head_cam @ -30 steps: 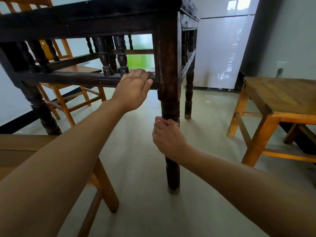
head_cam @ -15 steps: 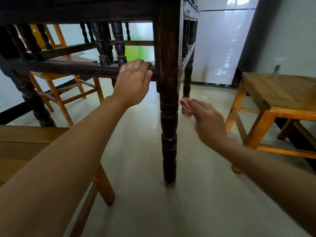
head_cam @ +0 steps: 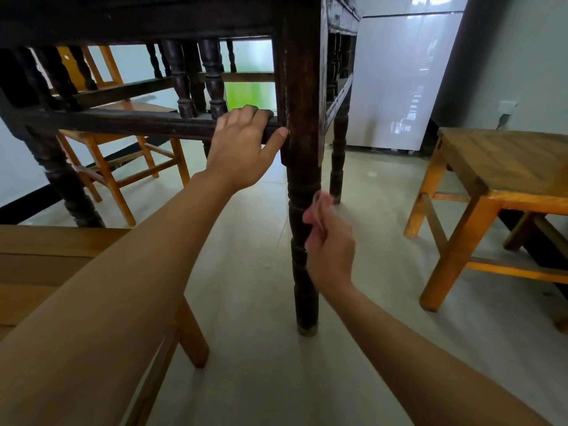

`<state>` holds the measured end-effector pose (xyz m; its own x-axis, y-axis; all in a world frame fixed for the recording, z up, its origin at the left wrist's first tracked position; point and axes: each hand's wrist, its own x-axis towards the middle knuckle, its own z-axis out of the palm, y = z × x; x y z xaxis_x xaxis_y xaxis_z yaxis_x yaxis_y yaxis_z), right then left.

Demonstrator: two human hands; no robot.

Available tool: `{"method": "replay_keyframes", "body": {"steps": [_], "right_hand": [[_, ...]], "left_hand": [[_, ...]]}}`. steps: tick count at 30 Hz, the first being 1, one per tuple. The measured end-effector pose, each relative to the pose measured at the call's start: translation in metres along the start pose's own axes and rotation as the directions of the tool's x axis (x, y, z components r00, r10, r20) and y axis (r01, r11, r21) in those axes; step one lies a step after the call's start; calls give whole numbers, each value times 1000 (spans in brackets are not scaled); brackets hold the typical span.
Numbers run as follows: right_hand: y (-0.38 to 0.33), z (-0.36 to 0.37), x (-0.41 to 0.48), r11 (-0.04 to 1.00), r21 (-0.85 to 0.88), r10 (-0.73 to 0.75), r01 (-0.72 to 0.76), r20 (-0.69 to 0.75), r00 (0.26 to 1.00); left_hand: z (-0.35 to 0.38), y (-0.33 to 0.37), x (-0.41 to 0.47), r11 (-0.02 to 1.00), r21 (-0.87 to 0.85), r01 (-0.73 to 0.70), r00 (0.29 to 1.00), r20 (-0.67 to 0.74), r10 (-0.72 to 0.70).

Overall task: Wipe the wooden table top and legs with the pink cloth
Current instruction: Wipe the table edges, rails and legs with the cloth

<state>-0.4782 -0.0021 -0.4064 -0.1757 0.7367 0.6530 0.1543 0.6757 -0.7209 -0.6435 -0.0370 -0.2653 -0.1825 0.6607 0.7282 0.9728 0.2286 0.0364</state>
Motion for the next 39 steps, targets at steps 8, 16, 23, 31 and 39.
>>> {"method": "replay_keyframes", "body": {"steps": [8, 16, 23, 31, 39], "right_hand": [[40, -43, -25, 844, -347, -247, 409, 426, 870], [0, 19, -13, 547, -459, -215, 700, 731, 647], [101, -79, -19, 787, -608, 91, 103, 280, 956], [37, 10, -35, 968, -219, 152, -126, 106, 983], [65, -8, -48, 914, -207, 378, -348, 128, 917]], "left_hand": [[2, 0, 0, 1000, 8, -4, 1000, -27, 4], [-4, -8, 2, 999, -22, -43, 998, 42, 44], [6, -5, -1, 999, -5, -38, 998, -55, 38], [4, -4, -1, 999, 1, -38, 997, -72, 38], [2, -6, 1, 999, -1, -52, 998, -37, 52]]}}
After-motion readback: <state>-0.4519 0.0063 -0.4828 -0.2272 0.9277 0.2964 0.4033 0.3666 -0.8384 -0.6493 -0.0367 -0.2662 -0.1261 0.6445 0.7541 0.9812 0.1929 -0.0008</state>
